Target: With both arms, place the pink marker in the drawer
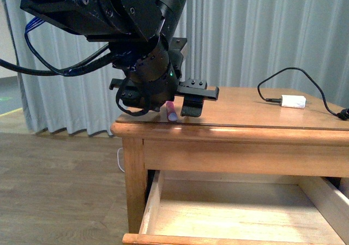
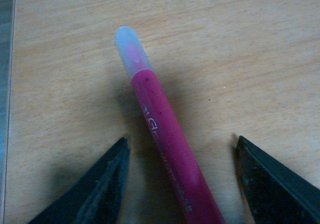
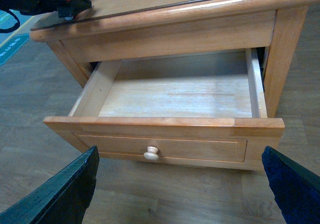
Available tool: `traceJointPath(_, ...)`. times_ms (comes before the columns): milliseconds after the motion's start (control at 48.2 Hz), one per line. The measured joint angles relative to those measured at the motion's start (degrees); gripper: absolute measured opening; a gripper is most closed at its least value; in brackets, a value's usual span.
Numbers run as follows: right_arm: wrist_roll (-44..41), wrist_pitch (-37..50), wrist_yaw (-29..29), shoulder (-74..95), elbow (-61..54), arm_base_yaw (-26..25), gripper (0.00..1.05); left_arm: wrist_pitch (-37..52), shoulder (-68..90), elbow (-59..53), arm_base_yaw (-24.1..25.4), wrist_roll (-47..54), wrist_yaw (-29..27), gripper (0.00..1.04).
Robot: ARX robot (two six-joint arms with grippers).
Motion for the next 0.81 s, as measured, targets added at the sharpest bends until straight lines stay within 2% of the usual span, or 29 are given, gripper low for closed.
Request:
traceJointPath(62,0.0,0.0,0.0,0.0,0.0,0.0,0.96,0.7,-0.02,-0.55,0.09,0.5,-0.31,0.5)
traceJointPath(187,-0.02,0.0,0.02,0.02,0.0,0.0,0.96,1.62,-0.48,-1.7,0.37,0.98,-0.31,0.34)
traceJointPath(290,-0.02,0.0,0.0,0.0,0.0,0.0,0.96,3.5,-1.88,-4.0,1.16,1.53,0.5,0.15)
traceJointPath(519,0.0,0.0,0.0,0.0,0.0,0.0,0.96,10.45,-7.39,-12.7,2.25,3.74,10.73,0.14)
traceJointPath(809,0.0,0.0,0.02,0.0,0.0,0.0,0.96,19.08,-22.45,-26.88,1.9,9.84,30.8,0.14)
